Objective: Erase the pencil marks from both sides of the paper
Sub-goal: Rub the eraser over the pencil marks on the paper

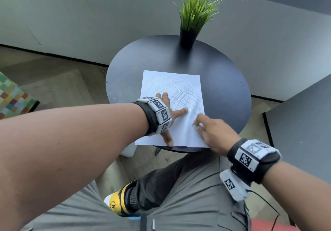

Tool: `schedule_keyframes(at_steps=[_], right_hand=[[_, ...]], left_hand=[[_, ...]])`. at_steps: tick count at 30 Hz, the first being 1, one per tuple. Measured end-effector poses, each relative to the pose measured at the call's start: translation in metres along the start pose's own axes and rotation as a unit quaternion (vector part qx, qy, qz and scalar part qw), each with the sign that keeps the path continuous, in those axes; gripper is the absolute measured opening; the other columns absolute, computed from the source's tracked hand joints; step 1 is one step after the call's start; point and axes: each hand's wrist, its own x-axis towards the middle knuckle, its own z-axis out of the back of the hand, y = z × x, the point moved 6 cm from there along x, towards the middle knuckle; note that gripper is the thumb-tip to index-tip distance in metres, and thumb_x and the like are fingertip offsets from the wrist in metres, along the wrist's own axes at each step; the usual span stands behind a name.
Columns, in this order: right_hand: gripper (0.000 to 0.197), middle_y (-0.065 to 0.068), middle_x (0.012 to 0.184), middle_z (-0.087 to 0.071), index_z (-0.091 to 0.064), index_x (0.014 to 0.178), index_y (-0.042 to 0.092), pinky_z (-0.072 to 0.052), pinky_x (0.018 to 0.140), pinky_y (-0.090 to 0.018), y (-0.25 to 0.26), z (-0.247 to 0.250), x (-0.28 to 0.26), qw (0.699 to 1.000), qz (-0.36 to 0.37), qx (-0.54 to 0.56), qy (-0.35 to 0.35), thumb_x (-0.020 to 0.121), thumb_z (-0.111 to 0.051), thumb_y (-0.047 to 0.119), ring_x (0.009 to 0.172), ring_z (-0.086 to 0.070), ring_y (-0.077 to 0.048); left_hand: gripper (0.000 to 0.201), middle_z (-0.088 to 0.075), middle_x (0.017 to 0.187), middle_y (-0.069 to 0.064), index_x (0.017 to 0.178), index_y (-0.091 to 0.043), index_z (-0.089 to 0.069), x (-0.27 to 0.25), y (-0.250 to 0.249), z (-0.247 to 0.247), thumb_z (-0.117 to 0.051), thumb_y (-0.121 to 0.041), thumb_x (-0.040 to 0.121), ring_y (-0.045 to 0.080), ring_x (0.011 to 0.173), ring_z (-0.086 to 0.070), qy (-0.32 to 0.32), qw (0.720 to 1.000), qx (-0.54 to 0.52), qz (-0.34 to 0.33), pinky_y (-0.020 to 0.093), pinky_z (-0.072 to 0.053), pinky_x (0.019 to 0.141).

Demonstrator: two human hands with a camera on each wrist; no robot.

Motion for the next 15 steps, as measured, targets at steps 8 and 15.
schedule_keyframes(at_steps=[8, 15], right_hand=[[0.008, -0.006, 0.093, -0.064, -0.048, 0.103, 0.029, -0.053, 0.080, -0.043, -0.030, 0.017, 0.008, 0.996, -0.088, 0.014, -0.021, 0.100, -0.046, 0.036, 0.085, -0.061, -0.030], [0.019, 0.004, 0.081, -0.067, -0.050, 0.092, 0.031, -0.049, 0.069, -0.034, -0.033, 0.023, 0.016, 0.995, -0.076, 0.068, -0.020, 0.097, -0.050, 0.049, 0.078, -0.062, -0.018]], left_hand=[[0.137, 0.023, 0.155, 0.032, 0.144, -0.057, 0.022, -0.007, -0.001, 0.004, -0.070, -0.088, 0.048, 0.056, 0.143, 0.008, 0.004, 1.000, -0.002, -0.003, 0.073, -0.024, 0.104], [0.110, -0.011, 0.156, 0.022, 0.145, -0.060, 0.004, -0.022, -0.003, -0.001, -0.056, -0.092, 0.059, 0.042, 0.137, -0.024, -0.032, 0.999, 0.018, -0.021, 0.061, -0.035, 0.098]])
